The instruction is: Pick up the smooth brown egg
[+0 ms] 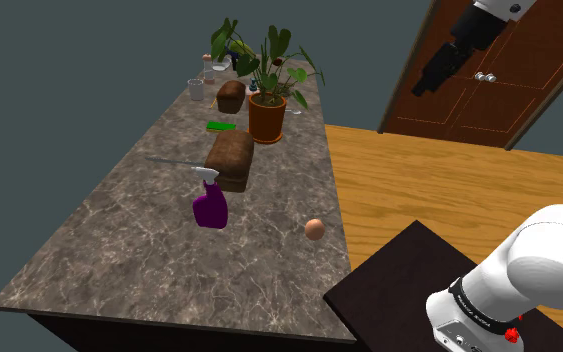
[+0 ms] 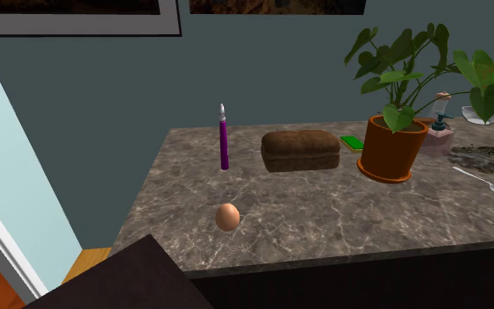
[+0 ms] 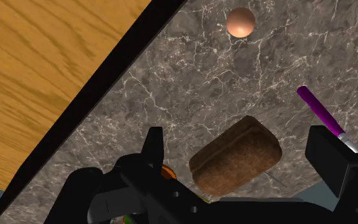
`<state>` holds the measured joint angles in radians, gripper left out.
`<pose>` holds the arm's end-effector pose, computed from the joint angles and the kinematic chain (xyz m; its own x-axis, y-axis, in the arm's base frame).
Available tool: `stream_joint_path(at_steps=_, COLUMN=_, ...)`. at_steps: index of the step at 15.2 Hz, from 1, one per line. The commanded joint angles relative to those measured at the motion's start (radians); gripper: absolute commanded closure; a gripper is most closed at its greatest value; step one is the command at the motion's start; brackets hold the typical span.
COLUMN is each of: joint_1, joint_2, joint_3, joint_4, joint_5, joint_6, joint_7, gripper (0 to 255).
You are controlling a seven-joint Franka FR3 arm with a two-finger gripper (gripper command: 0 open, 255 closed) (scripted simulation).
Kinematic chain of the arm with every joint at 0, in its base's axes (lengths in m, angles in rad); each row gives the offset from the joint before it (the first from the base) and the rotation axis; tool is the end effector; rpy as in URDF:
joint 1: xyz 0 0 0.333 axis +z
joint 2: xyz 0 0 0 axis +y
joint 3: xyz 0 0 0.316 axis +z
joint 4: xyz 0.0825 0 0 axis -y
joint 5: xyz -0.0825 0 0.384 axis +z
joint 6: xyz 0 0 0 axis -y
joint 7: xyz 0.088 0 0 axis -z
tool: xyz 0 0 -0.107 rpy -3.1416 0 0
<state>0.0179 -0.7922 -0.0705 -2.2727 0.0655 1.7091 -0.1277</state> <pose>0.3178 -0.0196 0.6459 0.9685 0.0758 0.2372 0.0985 -0.9914 -0.0856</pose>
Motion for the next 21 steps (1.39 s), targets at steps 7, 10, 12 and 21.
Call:
stream_joint_path(at_steps=7, joint_1=0.019, joint_2=0.007, joint_3=0.008, joint_4=-0.189, joint_5=0.033, joint_6=0.177, joint_7=-0.01, gripper=0)
stream_joint_path(at_steps=10, joint_1=0.032, joint_2=0.029, joint_3=0.013, joint_4=-0.271, joint_5=0.052, joint_6=0.271, joint_7=-0.018, gripper=0)
stream_joint_path(at_steps=12, joint_1=0.043, joint_2=0.051, joint_3=0.015, joint_4=-0.32, joint_5=0.067, joint_6=0.337, joint_7=-0.025, gripper=0)
stream_joint_path(at_steps=21, joint_1=0.119, joint_2=0.239, joint_3=0.02, joint_4=-0.485, joint_5=0.162, joint_6=0.663, joint_7=-0.076, gripper=0)
